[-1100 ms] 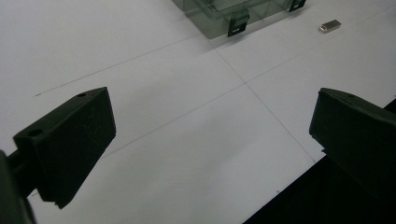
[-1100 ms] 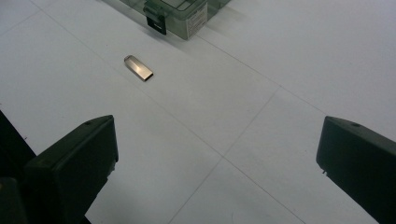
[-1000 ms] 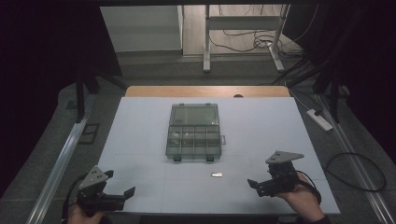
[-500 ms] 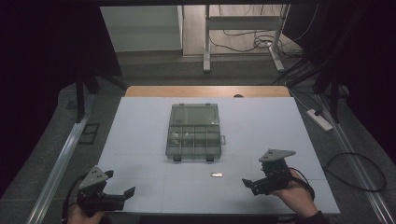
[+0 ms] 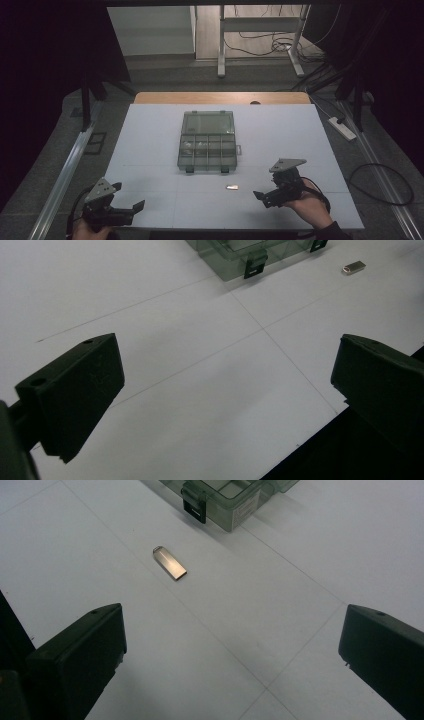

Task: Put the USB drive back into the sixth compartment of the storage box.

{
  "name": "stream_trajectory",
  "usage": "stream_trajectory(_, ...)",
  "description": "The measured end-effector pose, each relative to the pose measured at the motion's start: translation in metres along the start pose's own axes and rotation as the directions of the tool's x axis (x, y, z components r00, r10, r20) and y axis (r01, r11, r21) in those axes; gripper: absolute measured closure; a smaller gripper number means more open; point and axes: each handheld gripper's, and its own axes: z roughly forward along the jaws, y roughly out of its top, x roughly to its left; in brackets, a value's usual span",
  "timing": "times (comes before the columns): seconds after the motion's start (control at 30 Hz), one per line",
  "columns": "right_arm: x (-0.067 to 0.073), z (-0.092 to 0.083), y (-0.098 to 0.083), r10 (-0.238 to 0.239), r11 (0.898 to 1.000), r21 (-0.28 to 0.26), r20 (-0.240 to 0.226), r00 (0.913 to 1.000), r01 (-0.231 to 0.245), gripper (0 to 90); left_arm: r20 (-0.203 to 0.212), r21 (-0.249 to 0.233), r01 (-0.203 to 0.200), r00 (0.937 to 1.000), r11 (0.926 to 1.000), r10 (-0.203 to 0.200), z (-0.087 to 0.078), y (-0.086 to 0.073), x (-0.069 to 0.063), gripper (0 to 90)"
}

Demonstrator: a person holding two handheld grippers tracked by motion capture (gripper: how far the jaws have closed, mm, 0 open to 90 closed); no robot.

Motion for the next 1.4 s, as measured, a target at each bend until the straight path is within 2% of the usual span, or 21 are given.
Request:
stream_trajectory(0.53, 0.002, 0.014, 0.011, -0.018, 1.000, 0.008, -0.024, 0.9995, 0.018, 0.0, 0.003, 0.002, -0.001, 1.0000, 1.0000, 0.001, 0.000, 0.000, 0.000, 0.7)
stream_trajectory(0.87, 0.002, 0.022, 0.019, -0.023, 1.000, 0.012, -0.064, 0.9977, 0.023, 0.0, 0.006, 0.003, 0.000, 1.0000, 1.0000, 0.000, 0.000, 0.000, 0.000, 0.8)
stream_trajectory(1.33, 0.003, 0.033, 0.028, -0.037, 0.999, 0.013, -0.071, 0.9968, 0.038, 0.0, 0.007, 0.004, 0.000, 1.0000, 1.0000, 0.000, 0.001, 0.000, 0.001, 0.9)
stream_trajectory(1.4, 0.004, 0.035, 0.029, -0.043, 0.999, 0.013, -0.086, 0.9954, 0.044, 0.0, 0.007, 0.004, 0.001, 1.0000, 1.0000, -0.001, 0.001, 0.000, 0.001, 0.8)
